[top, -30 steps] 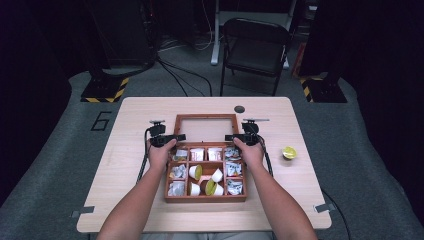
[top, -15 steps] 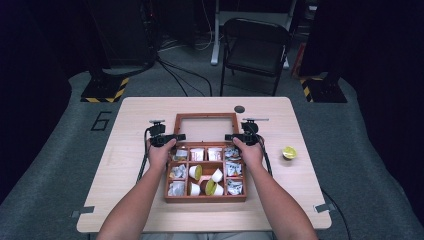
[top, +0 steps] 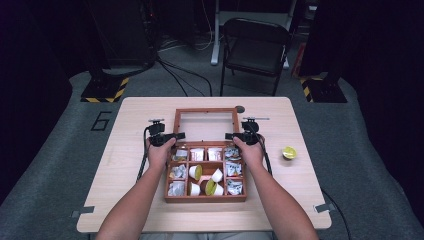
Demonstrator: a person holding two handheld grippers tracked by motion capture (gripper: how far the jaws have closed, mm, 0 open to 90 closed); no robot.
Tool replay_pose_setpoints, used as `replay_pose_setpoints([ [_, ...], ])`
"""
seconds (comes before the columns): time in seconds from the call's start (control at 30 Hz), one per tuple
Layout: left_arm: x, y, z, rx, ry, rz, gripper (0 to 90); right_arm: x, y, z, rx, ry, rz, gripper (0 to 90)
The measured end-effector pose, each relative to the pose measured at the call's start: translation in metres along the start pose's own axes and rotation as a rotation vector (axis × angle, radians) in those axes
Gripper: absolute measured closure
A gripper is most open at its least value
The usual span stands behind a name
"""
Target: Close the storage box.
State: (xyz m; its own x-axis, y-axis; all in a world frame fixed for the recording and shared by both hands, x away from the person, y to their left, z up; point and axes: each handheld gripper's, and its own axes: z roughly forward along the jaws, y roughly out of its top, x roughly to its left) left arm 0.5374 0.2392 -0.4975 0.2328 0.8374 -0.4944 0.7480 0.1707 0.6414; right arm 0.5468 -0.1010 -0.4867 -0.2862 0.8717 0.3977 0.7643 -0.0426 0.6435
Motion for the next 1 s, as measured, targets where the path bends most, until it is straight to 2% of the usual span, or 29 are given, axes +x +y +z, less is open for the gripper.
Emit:
replay_pose_setpoints([
  [0.1,0.0,0.001,-0.002,-0.005,-0.004,0.011,39.0,0.001,0.001,-0.001,-0.006,0.003,0.0,31.3],
  [0.17,-0.002,0.002,-0.003,-0.017,-0.005,-0.004,39.0,0.001,0.002,-0.003,-0.014,0.003,-0.003,31.8],
  [0.3,-0.004,0.003,-0.006,-0.028,-0.011,0.009,39.1,0.003,0.002,-0.007,-0.015,0.007,0.002,32.2],
  [0.4,-0.006,0.005,-0.01,-0.039,-0.016,0.013,39.2,0.004,0.004,-0.01,-0.035,0.011,-0.023,32.5],
  [0.47,-0.006,0.005,-0.011,-0.037,-0.017,0.028,39.2,0.005,0.004,-0.011,-0.033,0.01,-0.021,32.5],
  [0.5,-0.008,0.005,-0.012,-0.046,-0.017,0.017,39.2,0.005,0.004,-0.012,-0.04,0.014,-0.029,32.5],
  [0.57,-0.009,0.007,-0.016,-0.047,-0.021,0.034,39.2,0.006,0.005,-0.015,-0.049,0.016,-0.034,32.6],
  [0.67,-0.01,0.007,-0.017,-0.057,-0.023,0.031,39.4,0.007,0.006,-0.017,-0.056,0.019,-0.037,32.6],
  [0.8,-0.011,0.008,-0.021,-0.063,-0.028,0.052,39.5,0.009,0.007,-0.021,-0.064,0.024,-0.044,32.7],
  [0.83,-0.012,0.008,-0.022,-0.072,-0.028,0.044,39.5,0.009,0.007,-0.022,-0.065,0.022,-0.046,32.7],
  [1.0,-0.013,0.009,-0.026,-0.069,-0.042,0.057,39.6,0.011,0.007,-0.026,-0.073,0.027,-0.054,32.7],
])
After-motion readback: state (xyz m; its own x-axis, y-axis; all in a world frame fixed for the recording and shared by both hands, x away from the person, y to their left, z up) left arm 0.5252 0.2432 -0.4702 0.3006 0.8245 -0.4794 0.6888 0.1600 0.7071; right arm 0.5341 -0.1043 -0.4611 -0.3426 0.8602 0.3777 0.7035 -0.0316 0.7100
